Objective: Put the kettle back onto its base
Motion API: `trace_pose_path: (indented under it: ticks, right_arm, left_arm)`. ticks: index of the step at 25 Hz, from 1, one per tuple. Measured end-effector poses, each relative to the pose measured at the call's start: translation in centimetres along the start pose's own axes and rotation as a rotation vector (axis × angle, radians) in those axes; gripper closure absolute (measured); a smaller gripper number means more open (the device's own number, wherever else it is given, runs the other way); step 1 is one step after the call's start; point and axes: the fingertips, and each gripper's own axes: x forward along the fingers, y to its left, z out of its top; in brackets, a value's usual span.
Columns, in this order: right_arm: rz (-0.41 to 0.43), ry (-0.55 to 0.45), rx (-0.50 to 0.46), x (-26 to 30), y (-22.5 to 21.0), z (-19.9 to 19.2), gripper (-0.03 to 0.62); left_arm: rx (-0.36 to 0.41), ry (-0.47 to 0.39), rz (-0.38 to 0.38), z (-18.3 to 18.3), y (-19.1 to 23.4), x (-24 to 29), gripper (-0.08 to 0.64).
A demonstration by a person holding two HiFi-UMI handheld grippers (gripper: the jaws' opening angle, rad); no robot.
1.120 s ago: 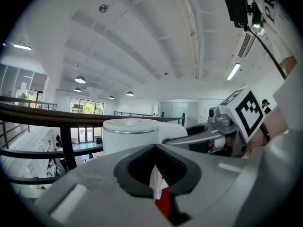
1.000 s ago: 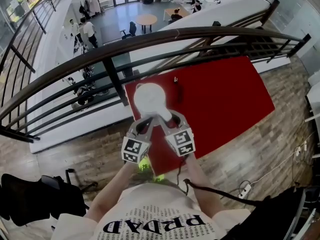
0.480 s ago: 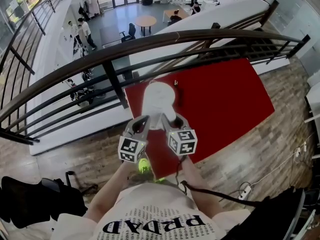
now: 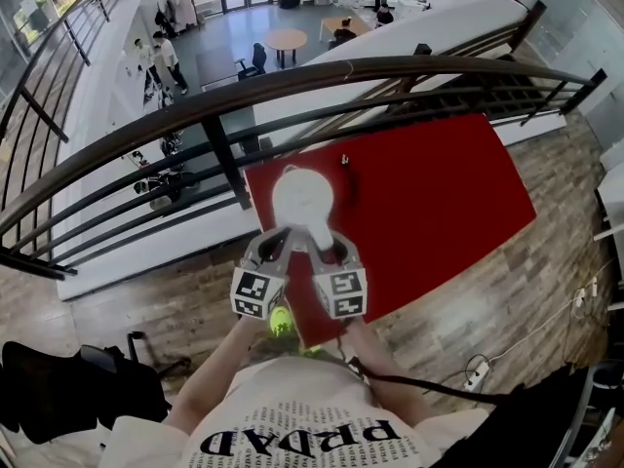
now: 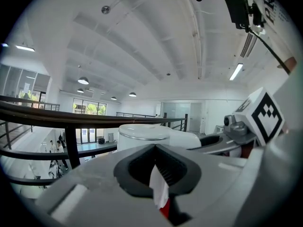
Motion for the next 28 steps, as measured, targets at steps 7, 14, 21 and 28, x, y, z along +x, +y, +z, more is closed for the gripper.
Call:
trace_pose_path:
  ticks: [7,14,21,28]
  right_arm:
    - [0.026,-0.070,-0.020,-0.3,-0.2,-0.1,0.446]
    - [0.015,-0.080,-0.044,-0.1,-0.3,0.1,0.443]
    - [0.036,-0.064,-0.076,0.1,0.0,-0.1,0.443]
    - [0.035,-0.062,-0.064,0.1,0.1,-0.2,0.449]
  left_arm:
    - [0.013,0.004,-0.019,-0.3,-1.1,0.3,0.566]
    - [0.003,0.011,-0.027,-0.3,-1.6,0.5,0.566]
    - [0.017,0.012,-0.031,-0.5,-2.3,0.8,0.566]
    - [0.014,0.035,-0.040,-1.4,-2.6,0.6,0.566]
